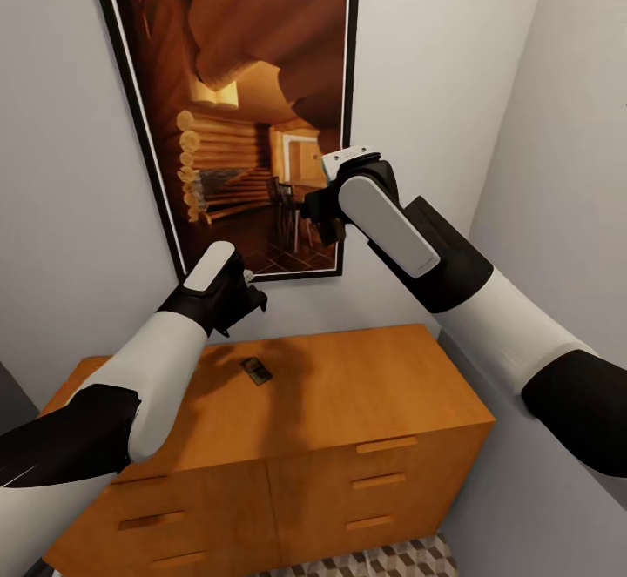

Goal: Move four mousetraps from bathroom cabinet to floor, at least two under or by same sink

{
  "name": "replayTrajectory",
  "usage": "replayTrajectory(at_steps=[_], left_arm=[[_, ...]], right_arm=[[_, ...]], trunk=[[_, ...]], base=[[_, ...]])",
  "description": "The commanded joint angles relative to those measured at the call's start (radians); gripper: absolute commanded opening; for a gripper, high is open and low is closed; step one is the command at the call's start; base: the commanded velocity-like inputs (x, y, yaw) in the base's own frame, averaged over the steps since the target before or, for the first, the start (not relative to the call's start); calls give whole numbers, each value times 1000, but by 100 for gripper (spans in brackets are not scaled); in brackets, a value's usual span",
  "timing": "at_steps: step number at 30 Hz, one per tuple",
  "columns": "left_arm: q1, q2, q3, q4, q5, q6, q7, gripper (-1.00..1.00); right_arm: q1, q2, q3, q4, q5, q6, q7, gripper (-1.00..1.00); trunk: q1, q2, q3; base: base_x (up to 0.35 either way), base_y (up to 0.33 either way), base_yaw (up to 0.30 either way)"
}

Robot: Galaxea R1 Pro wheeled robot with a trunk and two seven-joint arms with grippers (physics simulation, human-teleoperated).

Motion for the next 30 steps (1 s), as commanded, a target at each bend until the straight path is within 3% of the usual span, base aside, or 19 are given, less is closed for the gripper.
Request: replayTrajectory(at_steps=[1, 20, 30], left_arm=[[-1, 1, -3, -1, 5, 8, 7, 100], [-1, 1, -3, 1, 8, 3, 6, 100], [-1, 1, -3, 6, 9, 3, 8, 100]], right_arm=[[-2, 0, 1, -1, -11, 2, -11, -100], [-2, 0, 2, -14, -11, 3, -3, -100], [-22, -12, 1, -130, -11, 2, 23, -100]], trunk=[[1, -2, -2], [1, -2, -2], [1, -2, -2]], base=[[0, -36, 0], [51, -7, 0], [21, 0, 0]])
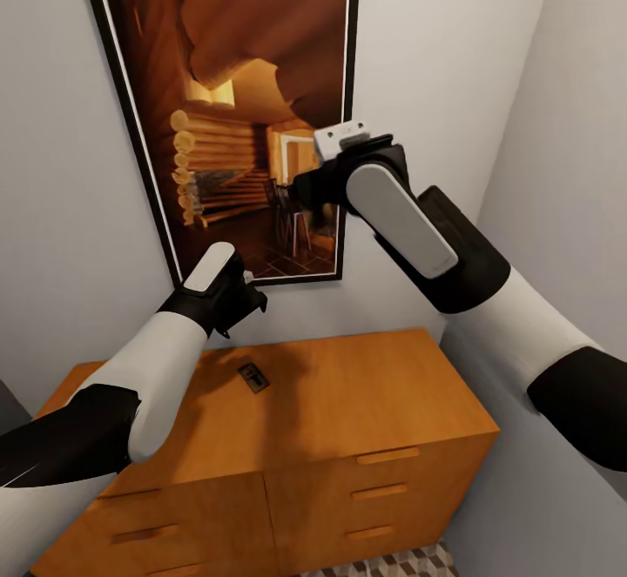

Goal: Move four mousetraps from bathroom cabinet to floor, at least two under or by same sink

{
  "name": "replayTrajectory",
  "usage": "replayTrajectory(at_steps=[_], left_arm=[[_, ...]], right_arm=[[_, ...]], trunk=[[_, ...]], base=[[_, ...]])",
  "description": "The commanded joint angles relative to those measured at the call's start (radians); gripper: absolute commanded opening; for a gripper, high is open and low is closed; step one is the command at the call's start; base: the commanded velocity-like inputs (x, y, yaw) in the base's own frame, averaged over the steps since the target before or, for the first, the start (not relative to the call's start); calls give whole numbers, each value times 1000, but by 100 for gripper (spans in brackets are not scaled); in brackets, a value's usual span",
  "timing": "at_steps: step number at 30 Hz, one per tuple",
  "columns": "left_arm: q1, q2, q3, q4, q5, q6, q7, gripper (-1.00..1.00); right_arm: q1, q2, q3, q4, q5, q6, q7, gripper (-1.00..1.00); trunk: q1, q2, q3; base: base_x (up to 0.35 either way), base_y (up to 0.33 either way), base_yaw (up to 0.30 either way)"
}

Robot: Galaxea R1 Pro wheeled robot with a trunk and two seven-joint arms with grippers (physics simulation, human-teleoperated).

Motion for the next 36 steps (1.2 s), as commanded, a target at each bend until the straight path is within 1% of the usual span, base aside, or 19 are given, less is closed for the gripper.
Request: replayTrajectory(at_steps=[1, 8, 14, 16, 20, 22, 27, 31, 36], left_arm=[[-1, 1, -3, -1, 5, 9, 7, 100], [-1, 1, -3, 0, 6, 8, 10, 100], [-1, 1, -3, 0, 7, 8, 11, 100], [-1, 1, -3, 0, 7, 8, 11, 100], [-1, 1, -3, 0, 8, 9, 8, 100], [-1, 1, -3, 0, 8, 9, 7, 100], [0, 1, -2, 0, 9, 10, 5, 100], [0, 2, -3, 1, 8, 10, 4, 100], [0, 2, -3, 0, 8, 9, 5, 100]], right_arm=[[-6, -1, 1, -8, -11, 1, -10, -100], [-27, -9, 5, -49, -13, -8, -6, -100], [-33, -18, 8, -60, -16, -10, -1, -100], [-35, -32, 16, -63, -19, -9, 7, -100], [-55, -76, 64, -67, -21, -12, 33, -100], [-73, -93, 81, -75, -21, -12, 42, -100], [-101, -128, 104, -103, -19, -12, 49, -100], [-110, -146, 114, -116, -20, -14, 50, -100], [-130, -153, 119, -128, -16, -13, 49, -100]], trunk=[[1, -2, -2], [1, -2, -2], [1, -2, -2], [1, -2, -2], [1, -2, -2], [1, -2, -2], [1, -2, -2], [1, -2, -2], [1, -2, -2]], base=[[4, 0, 0], [2, 0, 0], [0, 0, 0], [0, 0, 0], [0, 0, 0], [0, 0, 0], [0, 0, 0], [0, 0, 0], [0, 0, 0]])
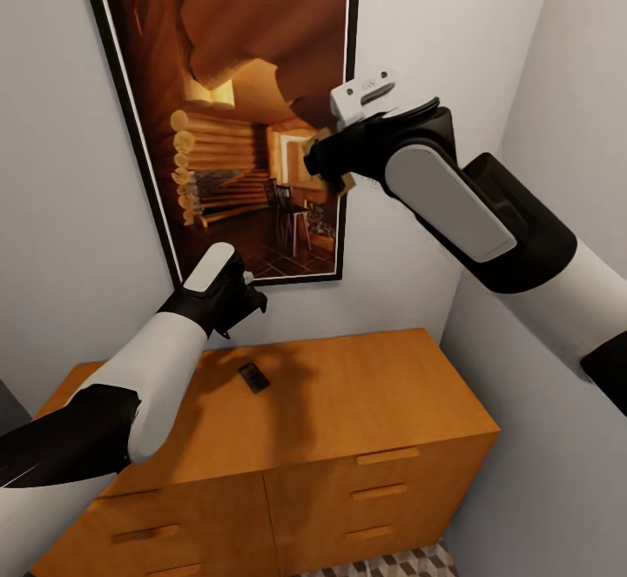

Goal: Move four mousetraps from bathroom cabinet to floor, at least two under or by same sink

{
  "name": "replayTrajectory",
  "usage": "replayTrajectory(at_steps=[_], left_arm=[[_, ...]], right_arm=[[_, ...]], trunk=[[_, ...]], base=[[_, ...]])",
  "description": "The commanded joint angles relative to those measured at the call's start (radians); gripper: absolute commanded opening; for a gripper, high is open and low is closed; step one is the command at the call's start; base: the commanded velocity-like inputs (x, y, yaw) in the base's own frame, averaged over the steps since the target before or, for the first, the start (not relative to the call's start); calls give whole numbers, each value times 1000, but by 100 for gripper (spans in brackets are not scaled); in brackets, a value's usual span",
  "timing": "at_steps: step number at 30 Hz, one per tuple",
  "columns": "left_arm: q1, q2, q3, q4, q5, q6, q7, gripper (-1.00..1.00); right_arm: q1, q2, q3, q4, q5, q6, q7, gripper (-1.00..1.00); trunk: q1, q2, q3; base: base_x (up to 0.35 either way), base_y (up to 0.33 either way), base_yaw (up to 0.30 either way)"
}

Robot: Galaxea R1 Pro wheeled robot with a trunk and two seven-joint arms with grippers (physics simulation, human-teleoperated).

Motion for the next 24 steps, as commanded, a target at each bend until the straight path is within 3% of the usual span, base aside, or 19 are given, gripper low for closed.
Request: replayTrajectory(at_steps=[1, 4, 10, 15, 24], left_arm=[[-1, 0, -3, -1, 5, 9, 7, 100], [-1, 0, -4, 0, 4, 7, 7, 100], [2, 0, -4, -1, 4, 1, 7, 100], [3, 0, -4, -3, 5, 0, 7, 100], [2, 1, -4, -2, 7, -1, 7, 100]], right_arm=[[-8, -2, 3, -2, -11, 0, -11, -100], [-39, -6, 14, 0, -9, 0, -12, -100], [-92, -24, 73, 4, -10, 0, -12, -100], [-131, -28, 90, 4, -15, 3, -12, -100], [-154, -1, 95, -6, -16, 7, -11, -100]], trunk=[[1, -2, -2], [1, -2, -2], [1, -2, -2], [1, -2, -2], [1, -2, -2]], base=[[0, 0, 0], [0, 0, 0], [0, 0, 0], [0, 0, 0], [0, 0, 0]])
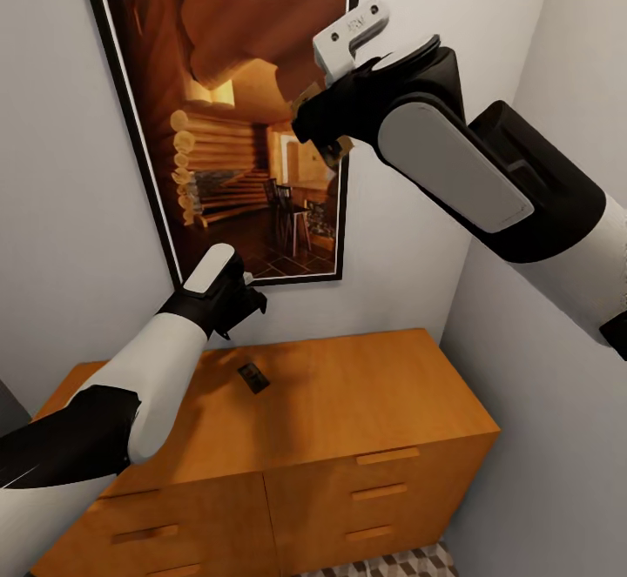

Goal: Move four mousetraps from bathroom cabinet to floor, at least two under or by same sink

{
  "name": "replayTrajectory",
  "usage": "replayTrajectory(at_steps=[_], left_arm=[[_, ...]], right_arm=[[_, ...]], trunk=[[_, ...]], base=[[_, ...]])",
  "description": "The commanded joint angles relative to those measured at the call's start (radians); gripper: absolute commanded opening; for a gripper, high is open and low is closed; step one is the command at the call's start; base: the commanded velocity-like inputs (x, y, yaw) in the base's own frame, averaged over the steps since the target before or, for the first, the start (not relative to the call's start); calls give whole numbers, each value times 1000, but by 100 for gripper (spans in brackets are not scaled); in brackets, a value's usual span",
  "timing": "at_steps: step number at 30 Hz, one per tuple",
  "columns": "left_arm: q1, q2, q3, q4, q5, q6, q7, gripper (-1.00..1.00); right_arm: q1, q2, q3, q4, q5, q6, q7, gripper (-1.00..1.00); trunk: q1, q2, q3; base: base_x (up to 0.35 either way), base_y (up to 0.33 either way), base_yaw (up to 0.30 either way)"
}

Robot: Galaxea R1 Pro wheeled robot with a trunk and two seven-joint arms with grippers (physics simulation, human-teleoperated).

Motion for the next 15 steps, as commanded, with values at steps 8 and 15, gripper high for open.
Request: replayTrajectory(at_steps=[8, 15], left_arm=[[-1, 0, -4, -4, 4, 9, 8, 100], [-2, 1, -5, -5, 5, 9, 9, 100]], right_arm=[[-2, 12, -41, -11, -11, 1, -10, -100], [4, 30, -82, -14, -11, -4, -11, -100]], trunk=[[1, -2, -2], [1, -2, -2]], base=[[0, 0, 0], [0, 0, 0]])
